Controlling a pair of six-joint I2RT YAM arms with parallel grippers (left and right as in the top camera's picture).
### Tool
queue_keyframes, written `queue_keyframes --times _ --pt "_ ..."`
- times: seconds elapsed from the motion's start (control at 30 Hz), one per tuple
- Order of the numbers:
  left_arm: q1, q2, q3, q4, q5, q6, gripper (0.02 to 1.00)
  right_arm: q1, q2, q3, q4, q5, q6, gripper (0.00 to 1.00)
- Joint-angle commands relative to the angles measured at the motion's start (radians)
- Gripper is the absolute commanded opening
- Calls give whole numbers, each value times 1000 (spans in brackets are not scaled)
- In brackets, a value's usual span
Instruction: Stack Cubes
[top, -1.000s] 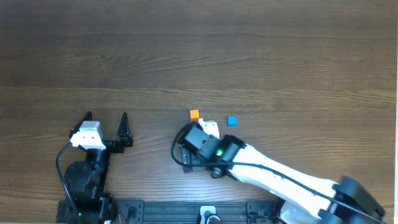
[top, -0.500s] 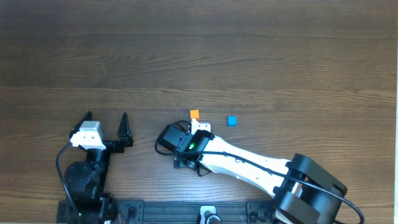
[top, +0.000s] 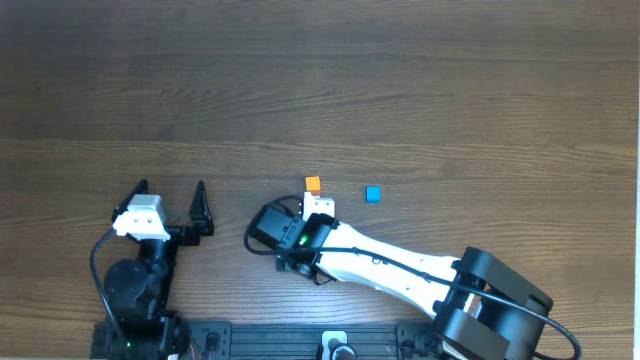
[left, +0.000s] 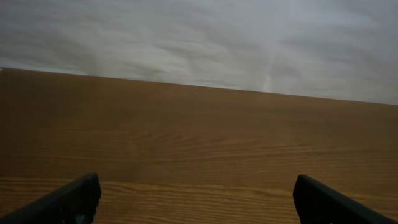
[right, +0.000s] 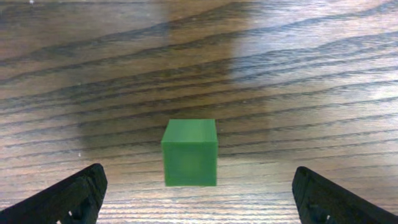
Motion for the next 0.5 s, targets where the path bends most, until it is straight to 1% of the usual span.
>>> queue_keyframes --times 0.03,0.2,0.5 --pt "6 -8 -8 3 10 18 1000 7 32 18 3 27 -8 939" --pt "6 -8 -8 3 10 18 1000 13 52 18 14 27 -11 893" --pt "6 -8 -8 3 10 18 998 21 57 18 26 27 -24 737"
